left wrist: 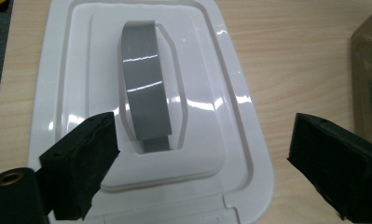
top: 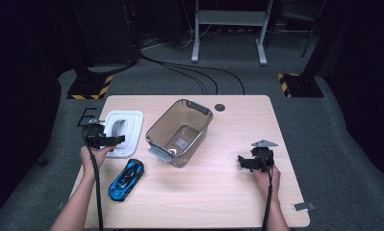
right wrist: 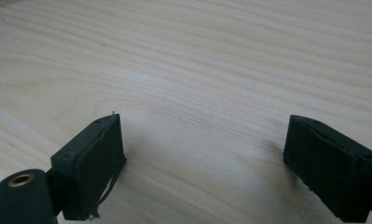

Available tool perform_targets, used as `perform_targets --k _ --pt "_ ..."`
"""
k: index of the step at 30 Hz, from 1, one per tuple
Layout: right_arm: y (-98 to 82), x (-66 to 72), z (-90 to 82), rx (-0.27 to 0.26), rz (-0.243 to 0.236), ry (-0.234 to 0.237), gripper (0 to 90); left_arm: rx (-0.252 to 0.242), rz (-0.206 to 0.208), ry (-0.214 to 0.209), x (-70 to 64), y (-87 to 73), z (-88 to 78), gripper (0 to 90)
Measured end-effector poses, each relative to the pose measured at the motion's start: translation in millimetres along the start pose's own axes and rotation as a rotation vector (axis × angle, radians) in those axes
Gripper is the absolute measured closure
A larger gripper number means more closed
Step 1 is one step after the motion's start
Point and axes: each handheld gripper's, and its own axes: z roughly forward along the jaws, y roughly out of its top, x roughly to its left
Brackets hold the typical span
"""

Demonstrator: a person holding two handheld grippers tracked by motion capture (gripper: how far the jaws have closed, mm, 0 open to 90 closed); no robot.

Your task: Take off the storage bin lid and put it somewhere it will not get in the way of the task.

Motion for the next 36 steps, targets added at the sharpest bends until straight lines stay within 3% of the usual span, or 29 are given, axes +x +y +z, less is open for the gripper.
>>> perform_targets --k 3,8,13,18,22,32,36 --pt "0.0 0.1 0.0 -0.001 0.002 -0.001 11.2 -0.02 -0.012 -0.02 -3.5 -3.7 -5.9 2.0" --pt "0.1 0.3 0.1 -0.003 0.004 -0.003 11.2 -0.019 0.068 -0.036 -19.2 -13.7 -19.4 0.2" --pt "0.0 0.1 0.0 -0.001 0.001 -0.003 11.2 -0.024 0.102 -0.046 -29.4 -22.9 -24.1 0.0" --pt "0.0 0.2 0.0 -0.002 0.003 -0.003 11.2 0.014 0.146 -0.062 -41.7 -35.2 -24.6 0.0" --pt "0.0 0.1 0.0 -0.001 0.001 -0.003 11.2 0.048 0.158 -0.093 -53.9 -47.0 -19.1 0.0" --pt "0.0 0.1 0.0 -0.001 0.0 -0.004 11.2 0.125 0.242 -0.087 -77.7 -62.8 -4.5 0.1" --pt "0.0 0.1 0.0 -0.001 0.0 -0.004 11.3 0.148 0.248 -0.092 -81.6 -65.2 0.2 0.0"
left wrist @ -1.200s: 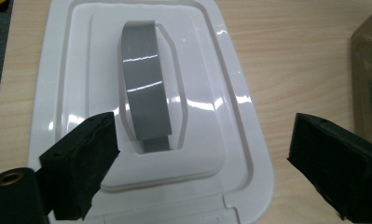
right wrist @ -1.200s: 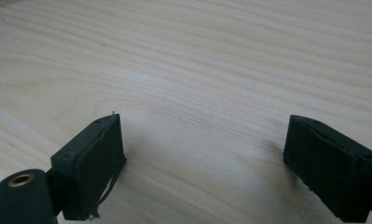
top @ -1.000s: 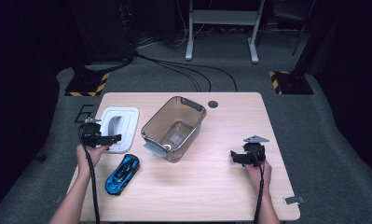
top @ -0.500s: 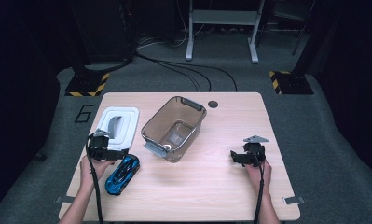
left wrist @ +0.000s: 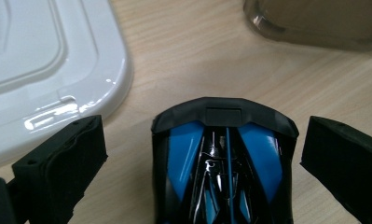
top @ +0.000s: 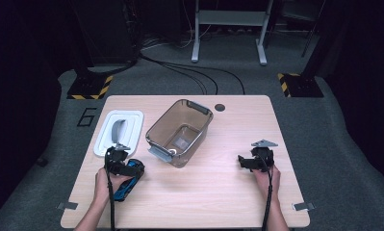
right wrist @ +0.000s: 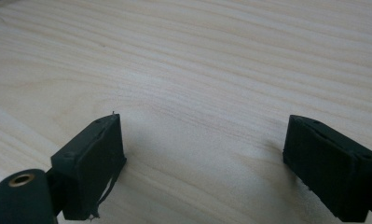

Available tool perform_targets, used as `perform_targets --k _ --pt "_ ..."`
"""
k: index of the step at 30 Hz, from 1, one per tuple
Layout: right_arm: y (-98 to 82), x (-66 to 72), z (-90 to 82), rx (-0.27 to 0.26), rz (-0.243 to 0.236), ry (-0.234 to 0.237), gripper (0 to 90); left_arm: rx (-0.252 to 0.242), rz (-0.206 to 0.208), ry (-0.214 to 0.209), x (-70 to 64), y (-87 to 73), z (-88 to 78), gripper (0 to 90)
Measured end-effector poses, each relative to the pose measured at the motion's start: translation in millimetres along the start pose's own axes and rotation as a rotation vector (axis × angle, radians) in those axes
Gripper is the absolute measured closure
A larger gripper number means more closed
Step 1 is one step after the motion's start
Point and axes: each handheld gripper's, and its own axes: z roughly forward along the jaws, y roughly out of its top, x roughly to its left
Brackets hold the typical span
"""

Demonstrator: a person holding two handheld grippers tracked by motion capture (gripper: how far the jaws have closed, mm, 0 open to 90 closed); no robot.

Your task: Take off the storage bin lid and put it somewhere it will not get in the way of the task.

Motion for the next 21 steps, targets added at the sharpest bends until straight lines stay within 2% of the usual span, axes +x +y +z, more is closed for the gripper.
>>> perform_targets --k 4,9,10,12,13,15,16,21 --pt "0.0 0.0 0.0 0.0 0.0 0.0 11.3 0.025 -0.025 0.007 -5.7 0.3 7.7 2.4" --pt "0.0 0.0 0.0 0.0 0.0 0.0 11.3 0.026 -0.024 0.008 -9.3 2.2 10.4 4.6" --pt "0.0 0.0 0.0 0.0 0.0 0.0 11.3 0.03 -0.024 0.003 -9.4 2.6 10.8 6.0" --pt "0.0 0.0 0.0 0.0 0.0 0.0 11.4 0.036 -0.014 0.003 -9.9 3.2 11.3 14.8" --pt "0.0 0.0 0.0 -0.001 0.0 0.001 11.5 0.04 -0.014 0.015 -10.8 4.0 11.8 17.2" --pt "0.0 -0.1 0.0 -0.001 0.0 0.002 11.6 0.048 -0.006 0.005 -9.9 4.0 12.0 18.3" --pt "0.0 -0.1 -0.1 -0.001 0.001 0.002 11.6 0.049 -0.016 0.01 -10.1 3.5 12.7 23.4" --pt "0.0 -0.1 -0.1 -0.001 0.001 0.002 11.7 0.062 -0.021 0.008 -10.0 3.3 13.2 23.8"
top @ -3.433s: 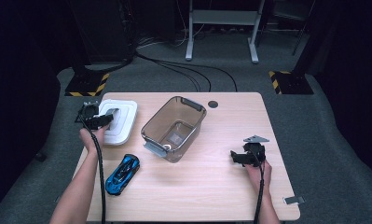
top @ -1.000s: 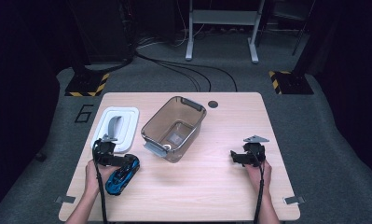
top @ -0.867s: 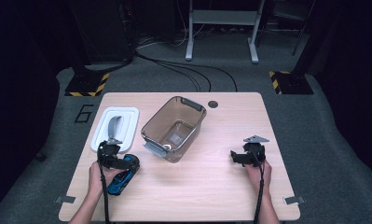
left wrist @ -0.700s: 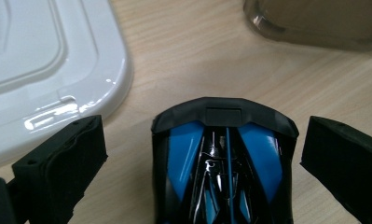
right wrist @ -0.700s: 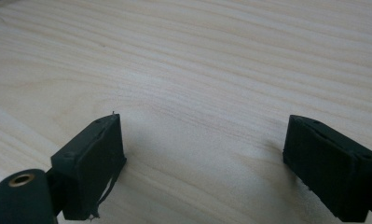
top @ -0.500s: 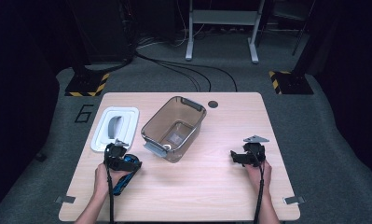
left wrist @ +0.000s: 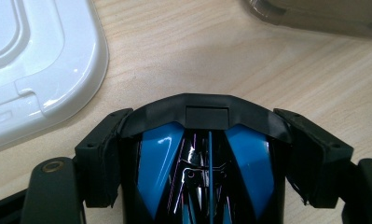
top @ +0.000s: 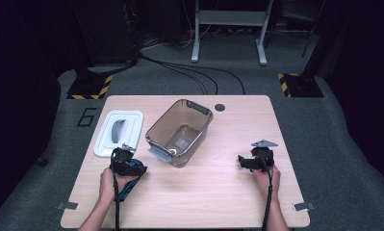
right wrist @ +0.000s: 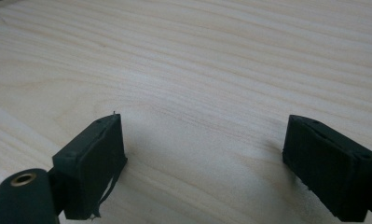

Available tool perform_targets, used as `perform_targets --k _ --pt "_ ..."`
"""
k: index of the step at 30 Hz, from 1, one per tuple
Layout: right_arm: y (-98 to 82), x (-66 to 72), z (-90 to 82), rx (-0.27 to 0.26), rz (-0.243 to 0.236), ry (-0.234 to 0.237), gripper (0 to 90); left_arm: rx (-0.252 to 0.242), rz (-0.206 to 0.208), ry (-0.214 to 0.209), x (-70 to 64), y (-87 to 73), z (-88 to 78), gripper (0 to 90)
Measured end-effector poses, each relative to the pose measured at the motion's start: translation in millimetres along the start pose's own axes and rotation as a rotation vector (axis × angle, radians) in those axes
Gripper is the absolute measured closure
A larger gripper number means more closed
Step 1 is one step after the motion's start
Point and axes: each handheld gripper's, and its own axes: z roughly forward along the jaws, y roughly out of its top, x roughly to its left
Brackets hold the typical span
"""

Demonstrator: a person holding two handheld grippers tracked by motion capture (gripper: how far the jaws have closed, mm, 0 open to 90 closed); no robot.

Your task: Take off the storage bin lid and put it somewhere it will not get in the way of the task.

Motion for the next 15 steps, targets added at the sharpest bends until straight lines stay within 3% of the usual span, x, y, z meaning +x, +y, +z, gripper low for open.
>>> perform_targets --k 4,6,10,12,15 --pt "0.0 0.0 -0.1 0.0 -0.001 -0.002 11.9 0.005 0.015 0.013 -1.3 0.8 -0.4 24.5" --pt "0.0 0.0 -0.1 0.0 0.0 -0.001 11.9 0.001 0.003 0.011 -0.2 -0.2 -1.2 24.6" --pt "0.0 -0.1 -0.1 -0.001 0.0 -0.001 12.1 -0.031 -0.012 0.002 2.1 -1.9 -7.0 24.7" --pt "0.0 -0.2 -0.1 -0.001 0.0 -0.002 12.2 -0.046 0.0 -0.001 2.3 -2.2 -10.6 24.8" --pt "0.0 -0.1 -0.1 -0.001 0.001 -0.001 12.2 -0.075 -0.022 -0.017 3.2 -3.3 -16.3 24.9"
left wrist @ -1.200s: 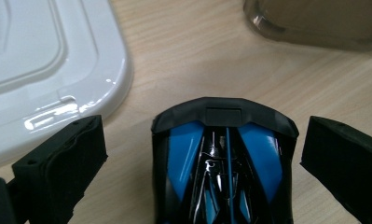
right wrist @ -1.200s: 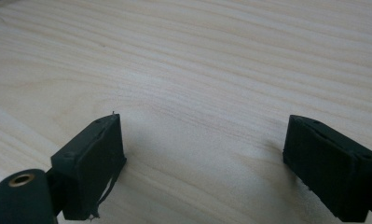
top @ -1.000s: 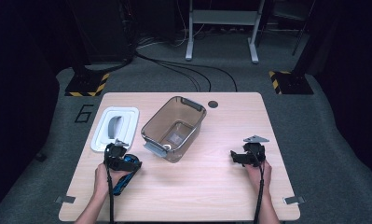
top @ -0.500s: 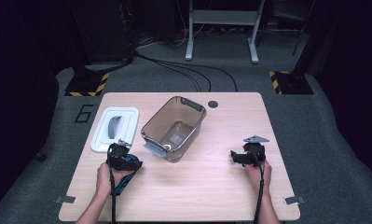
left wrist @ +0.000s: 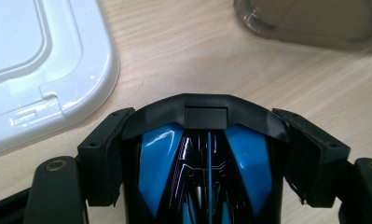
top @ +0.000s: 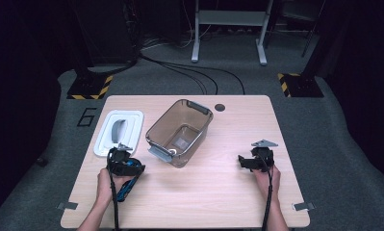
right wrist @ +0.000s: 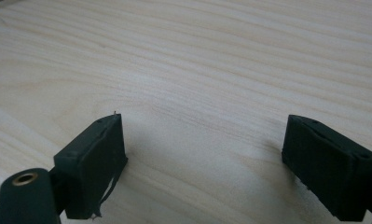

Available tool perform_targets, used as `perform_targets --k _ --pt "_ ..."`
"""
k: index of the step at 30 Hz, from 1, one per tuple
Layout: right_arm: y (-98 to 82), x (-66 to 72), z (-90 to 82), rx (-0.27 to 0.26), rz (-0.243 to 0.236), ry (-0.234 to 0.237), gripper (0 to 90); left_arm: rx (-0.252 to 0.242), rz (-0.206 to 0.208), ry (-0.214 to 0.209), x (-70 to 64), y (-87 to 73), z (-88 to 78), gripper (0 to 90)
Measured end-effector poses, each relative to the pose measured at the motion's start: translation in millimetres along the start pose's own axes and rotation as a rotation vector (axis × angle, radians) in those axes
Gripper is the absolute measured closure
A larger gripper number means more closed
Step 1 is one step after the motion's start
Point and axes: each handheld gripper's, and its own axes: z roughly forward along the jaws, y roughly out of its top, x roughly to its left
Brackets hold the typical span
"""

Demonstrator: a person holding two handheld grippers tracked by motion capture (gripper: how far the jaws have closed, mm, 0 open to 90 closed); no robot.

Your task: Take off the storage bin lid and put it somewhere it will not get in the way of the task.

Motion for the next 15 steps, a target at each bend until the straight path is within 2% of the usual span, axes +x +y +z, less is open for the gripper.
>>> perform_targets --k 2,4,8,9,14,15 --pt "0.1 0.3 0.1 -0.001 0.004 0.0 12.3 -0.002 0.006 -0.011 3.0 0.5 -5.3 24.9" --pt "0.2 0.8 0.3 -0.004 0.012 -0.002 12.3 -0.037 -0.019 -0.01 3.3 0.7 -9.4 24.9" --pt "0.2 0.8 0.3 -0.004 0.011 -0.003 12.5 -0.07 -0.03 -0.029 7.3 1.9 -19.6 24.9" --pt "0.2 0.9 0.3 -0.004 0.012 -0.003 12.5 -0.089 -0.046 -0.03 7.2 2.3 -21.7 24.9" --pt "0.1 0.9 0.2 -0.005 0.012 -0.005 12.6 -0.125 -0.053 -0.043 7.4 5.9 -33.9 25.0" --pt "0.1 0.9 0.2 -0.005 0.012 -0.004 12.6 -0.13 -0.043 -0.045 8.3 7.1 -36.5 25.0"
